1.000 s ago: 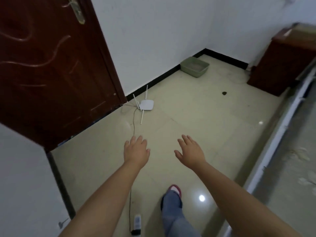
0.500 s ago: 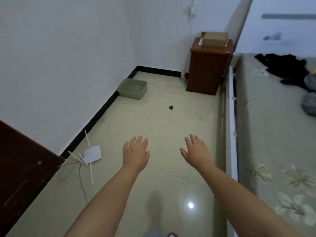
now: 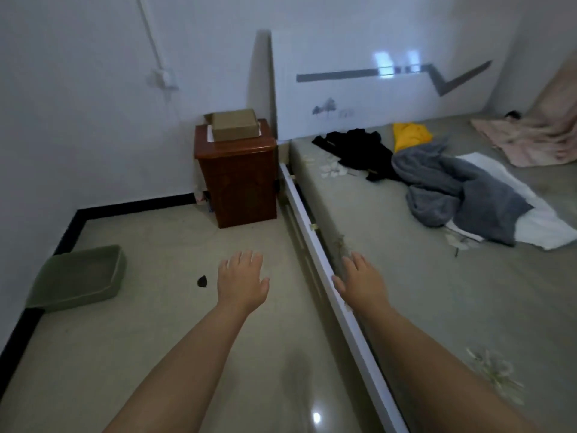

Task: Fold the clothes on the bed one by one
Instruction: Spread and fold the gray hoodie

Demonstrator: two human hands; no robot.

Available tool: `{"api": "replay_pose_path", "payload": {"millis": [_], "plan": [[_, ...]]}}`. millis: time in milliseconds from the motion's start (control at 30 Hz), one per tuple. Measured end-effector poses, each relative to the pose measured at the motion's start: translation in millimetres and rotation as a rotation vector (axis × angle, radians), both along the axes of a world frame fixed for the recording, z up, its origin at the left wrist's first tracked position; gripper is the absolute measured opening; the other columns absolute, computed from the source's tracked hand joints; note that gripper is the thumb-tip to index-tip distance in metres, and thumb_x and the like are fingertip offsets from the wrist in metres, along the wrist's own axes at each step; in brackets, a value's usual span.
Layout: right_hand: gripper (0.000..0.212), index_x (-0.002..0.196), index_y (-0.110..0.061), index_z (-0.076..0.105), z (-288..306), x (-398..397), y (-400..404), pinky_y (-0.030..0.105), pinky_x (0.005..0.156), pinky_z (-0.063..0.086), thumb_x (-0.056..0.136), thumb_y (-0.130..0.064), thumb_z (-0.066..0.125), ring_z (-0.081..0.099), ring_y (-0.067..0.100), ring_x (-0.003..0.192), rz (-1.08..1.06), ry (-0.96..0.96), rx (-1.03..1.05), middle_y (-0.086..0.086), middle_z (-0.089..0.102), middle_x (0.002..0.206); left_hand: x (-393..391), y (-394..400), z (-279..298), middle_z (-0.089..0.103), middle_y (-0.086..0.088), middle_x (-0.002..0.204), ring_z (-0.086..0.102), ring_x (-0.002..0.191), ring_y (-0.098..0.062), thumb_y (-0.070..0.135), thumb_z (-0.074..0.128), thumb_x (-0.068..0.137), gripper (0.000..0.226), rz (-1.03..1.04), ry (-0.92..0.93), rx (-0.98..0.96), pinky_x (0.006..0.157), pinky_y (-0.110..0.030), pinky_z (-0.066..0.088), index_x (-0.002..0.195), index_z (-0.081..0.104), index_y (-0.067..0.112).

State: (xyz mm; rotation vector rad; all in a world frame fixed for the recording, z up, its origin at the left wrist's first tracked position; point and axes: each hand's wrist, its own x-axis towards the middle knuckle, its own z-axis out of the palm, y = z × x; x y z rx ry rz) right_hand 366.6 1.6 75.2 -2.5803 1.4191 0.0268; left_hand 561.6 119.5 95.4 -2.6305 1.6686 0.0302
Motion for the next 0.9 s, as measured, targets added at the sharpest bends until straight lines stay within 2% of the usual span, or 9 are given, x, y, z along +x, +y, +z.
{"api": "replay_pose_path", "payload": {"millis": [67,233,333,467,600,733,800,867,900], "plan": [[0.058,0.143,-0.011,0.025,2,-4,-36,0.032,0.111,0.02,0.095,-0.043,0.037,0.022,0.021,0.139,-0.109,0.0,-0.003,0.009,0.022,0.152,5,-59,0,0.035,-0.002,0.143,0.034,0.128,-0.02,0.044,0.042,0.09,0.054,-0.105,0.036,-0.016,0.1,-0.034,0.03,0.137,0.033,0.019],[0.06,0.145,-0.014,0.02,-9,-17,-125,0.037,0.114,0.013,0.096,-0.045,0.034,0.011,0.024,0.143,-0.311,0.021,0.049,0.009,0.012,0.155,0,-195,-20,0.022,-0.005,0.152,0.016,0.141,-0.022,0.045,0.036,0.094,0.059,-0.369,0.063,0.029,0.113,-0.038,0.016,0.144,0.024,0.018],[0.061,0.146,-0.014,0.018,-21,-15,-190,0.038,0.114,0.012,0.096,-0.046,0.033,0.01,0.025,0.143,-0.364,0.026,0.079,0.009,0.01,0.155,-1,-272,-35,0.022,-0.004,0.152,0.017,0.141,-0.021,0.046,0.034,0.094,0.057,-0.431,0.056,0.038,0.113,-0.039,0.017,0.144,0.026,0.019],[0.061,0.146,-0.015,0.017,-29,-5,-286,0.038,0.114,0.011,0.096,-0.046,0.032,0.007,0.025,0.143,-0.433,-0.025,0.129,0.01,0.008,0.156,3,-371,-35,0.031,-0.003,0.147,0.025,0.136,-0.019,0.045,0.035,0.093,0.054,-0.501,0.01,0.052,0.109,-0.037,0.023,0.139,0.032,0.018],[0.061,0.145,-0.014,0.02,-26,3,-370,0.039,0.114,0.011,0.095,-0.046,0.034,0.009,0.025,0.143,-0.488,-0.092,0.092,0.01,0.012,0.155,14,-465,-27,0.037,-0.004,0.143,0.033,0.131,-0.017,0.044,0.038,0.093,0.054,-0.549,0.0,0.013,0.104,-0.034,0.025,0.138,0.036,0.015],[0.061,0.145,-0.015,0.02,-37,5,-436,0.04,0.115,0.009,0.095,-0.047,0.033,0.005,0.024,0.144,-0.524,-0.088,0.122,0.009,0.01,0.155,24,-548,-35,0.036,-0.005,0.145,0.033,0.133,-0.018,0.043,0.038,0.093,0.054,-0.596,0.007,0.065,0.105,-0.034,0.025,0.139,0.036,0.014],[0.059,0.145,-0.017,0.02,-49,3,-470,0.041,0.115,0.006,0.096,-0.047,0.032,0.002,0.024,0.144,-0.567,-0.064,0.146,0.007,0.008,0.156,26,-592,-42,0.041,-0.01,0.142,0.037,0.131,-0.023,0.039,0.045,0.092,0.053,-0.635,0.012,0.079,0.106,-0.039,0.028,0.136,0.041,0.01],[0.058,0.145,-0.019,0.021,-63,0,-503,0.044,0.115,0.005,0.096,-0.047,0.03,0.0,0.024,0.144,-0.607,-0.019,0.163,0.005,0.006,0.156,27,-639,-57,0.054,-0.02,0.127,0.051,0.119,-0.033,0.03,0.061,0.085,0.048,-0.701,0.081,0.055,0.099,-0.049,0.039,0.123,0.054,0.001],[0.058,0.145,-0.019,0.02,-71,-1,-519,0.045,0.115,0.004,0.096,-0.047,0.029,-0.001,0.024,0.144,-0.633,0.003,0.176,0.004,0.005,0.156,27,-664,-64,0.056,-0.02,0.124,0.052,0.117,-0.033,0.029,0.062,0.084,0.047,-0.731,0.092,0.086,0.098,-0.049,0.04,0.121,0.056,0.0]]}}
